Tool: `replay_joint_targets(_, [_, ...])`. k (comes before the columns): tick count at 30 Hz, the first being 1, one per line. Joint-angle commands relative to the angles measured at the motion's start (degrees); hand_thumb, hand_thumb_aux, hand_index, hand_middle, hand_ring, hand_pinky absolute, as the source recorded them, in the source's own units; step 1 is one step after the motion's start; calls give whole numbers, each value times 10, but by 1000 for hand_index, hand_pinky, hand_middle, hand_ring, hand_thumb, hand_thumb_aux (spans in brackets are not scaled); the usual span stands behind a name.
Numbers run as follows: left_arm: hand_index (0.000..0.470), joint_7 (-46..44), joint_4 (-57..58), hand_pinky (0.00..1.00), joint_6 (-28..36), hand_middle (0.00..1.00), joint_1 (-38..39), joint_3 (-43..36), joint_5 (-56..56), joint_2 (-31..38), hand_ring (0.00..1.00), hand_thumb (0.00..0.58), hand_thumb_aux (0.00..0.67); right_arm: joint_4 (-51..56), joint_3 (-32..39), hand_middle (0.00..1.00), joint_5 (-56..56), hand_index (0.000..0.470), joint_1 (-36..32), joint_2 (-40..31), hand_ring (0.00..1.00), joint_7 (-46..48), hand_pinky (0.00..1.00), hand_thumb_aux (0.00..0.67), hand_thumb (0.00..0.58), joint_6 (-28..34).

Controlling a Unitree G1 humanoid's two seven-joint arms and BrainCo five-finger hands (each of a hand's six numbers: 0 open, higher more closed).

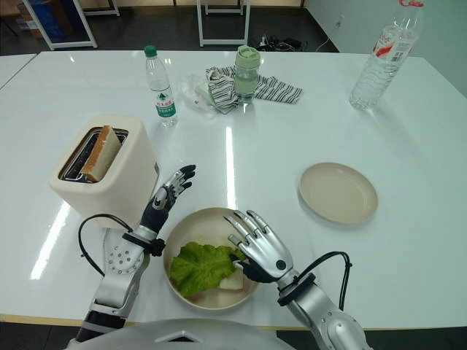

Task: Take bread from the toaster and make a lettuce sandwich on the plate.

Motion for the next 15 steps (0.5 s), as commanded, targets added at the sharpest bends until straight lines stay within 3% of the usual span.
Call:
replay_joint_targets(1, [0, 1, 5, 0, 2, 0, 3, 0, 6, -1, 0, 0, 0, -15, 2, 0, 13, 300, -6, 6, 0, -4, 0, 428, 505, -7])
replay_joint_targets(15, [0, 0, 6, 0, 5, 0, 5, 1, 4, -1, 0, 0, 0, -14, 16, 0, 59, 308, 35, 12, 0, 21, 0, 439, 511, -30])
